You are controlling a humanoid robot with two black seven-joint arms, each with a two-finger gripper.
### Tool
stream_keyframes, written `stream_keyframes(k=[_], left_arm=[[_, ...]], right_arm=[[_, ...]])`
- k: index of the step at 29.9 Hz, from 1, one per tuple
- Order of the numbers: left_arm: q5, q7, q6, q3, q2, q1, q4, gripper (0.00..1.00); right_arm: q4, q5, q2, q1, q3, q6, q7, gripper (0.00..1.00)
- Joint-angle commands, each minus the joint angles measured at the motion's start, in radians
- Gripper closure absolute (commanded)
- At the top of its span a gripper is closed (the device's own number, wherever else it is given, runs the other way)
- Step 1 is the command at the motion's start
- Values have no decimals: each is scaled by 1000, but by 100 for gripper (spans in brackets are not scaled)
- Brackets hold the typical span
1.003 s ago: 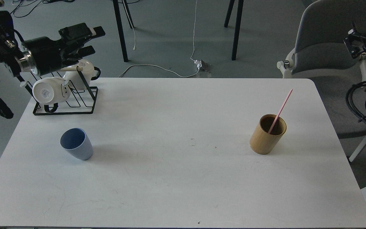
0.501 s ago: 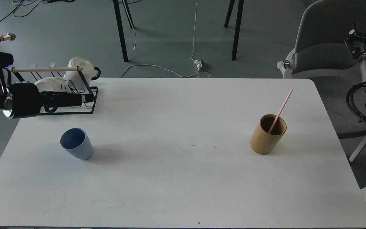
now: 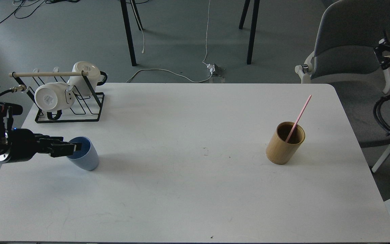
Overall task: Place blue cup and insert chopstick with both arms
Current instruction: 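Close the left gripper around the blue cup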
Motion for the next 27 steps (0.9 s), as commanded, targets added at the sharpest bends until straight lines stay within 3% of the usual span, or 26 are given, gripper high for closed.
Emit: stream_keyframes(k=[1,11,17,22,27], left_arm=[[16,2,9,0,-35,1,36,24],[33,5,35,1,-105,5,142,25],[58,2,34,0,-132,4,173,52],[59,4,28,1,-133,5,174,86],[59,-1,26,0,-133,-1,174,93]], right_arm=[[-1,0,0,-1,0,0,0,1],[7,0,2,-4,2,0,0,1],[7,0,2,-6,2,0,1,1],[7,0,2,-6,2,0,3,1],[5,0,2,-8,2,0,4,1]])
